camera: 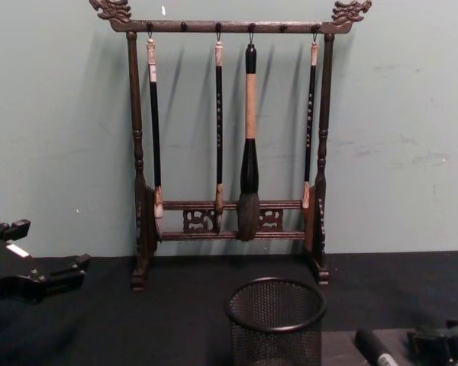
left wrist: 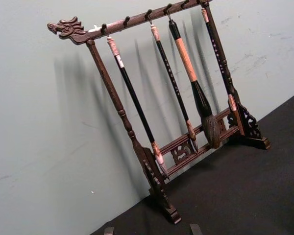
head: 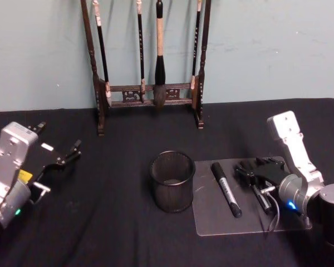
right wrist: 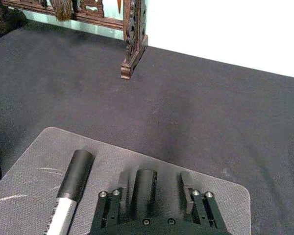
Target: Pick up the water-based marker from the table and place it into the pen holder.
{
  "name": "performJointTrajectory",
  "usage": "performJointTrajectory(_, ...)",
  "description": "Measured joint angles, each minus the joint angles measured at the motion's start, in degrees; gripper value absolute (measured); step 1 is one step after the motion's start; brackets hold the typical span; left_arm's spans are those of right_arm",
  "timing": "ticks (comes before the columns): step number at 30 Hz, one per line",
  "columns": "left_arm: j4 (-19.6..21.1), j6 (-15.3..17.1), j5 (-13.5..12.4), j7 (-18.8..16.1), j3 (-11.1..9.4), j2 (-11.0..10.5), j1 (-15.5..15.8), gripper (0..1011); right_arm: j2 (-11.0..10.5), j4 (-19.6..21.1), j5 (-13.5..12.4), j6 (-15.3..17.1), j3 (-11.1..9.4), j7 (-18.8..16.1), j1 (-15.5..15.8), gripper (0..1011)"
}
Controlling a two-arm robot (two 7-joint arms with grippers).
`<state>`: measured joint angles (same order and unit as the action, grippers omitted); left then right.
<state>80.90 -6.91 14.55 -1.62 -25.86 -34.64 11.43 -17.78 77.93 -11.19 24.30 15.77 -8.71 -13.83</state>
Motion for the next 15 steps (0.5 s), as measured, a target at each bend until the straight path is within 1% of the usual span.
performJointTrajectory(7, 0.0, 0.0, 0.0, 0.0, 0.0, 0.0, 0.0, 1001, 0.0, 0.0, -0.1, 0.0, 0.0, 0.0, 0.0, 450)
performJointTrajectory(8, 0.0, 0.0, 0.0, 0.0, 0.0, 0.0, 0.0, 1001, 0.0, 0.0, -0.1, 0.0, 0.0, 0.0, 0.0, 430)
performJointTrajectory(13, 0.0, 0.0, 0.0, 0.0, 0.0, 0.0, 0.0, 1001, 0.0, 0.0, -0.1, 0.0, 0.0, 0.0, 0.0, 430)
performJointTrajectory(14, 0.0, 0.0, 0.0, 0.0, 0.0, 0.0, 0.0, 1001, 0.0, 0.0, -0.1, 0.0, 0.0, 0.0, 0.0, 267)
performJointTrajectory(15, 0.0, 0.0, 0.0, 0.0, 0.0, 0.0, 0.0, 1001, 0.0, 0.0, -0.1, 0.0, 0.0, 0.0, 0.0, 267)
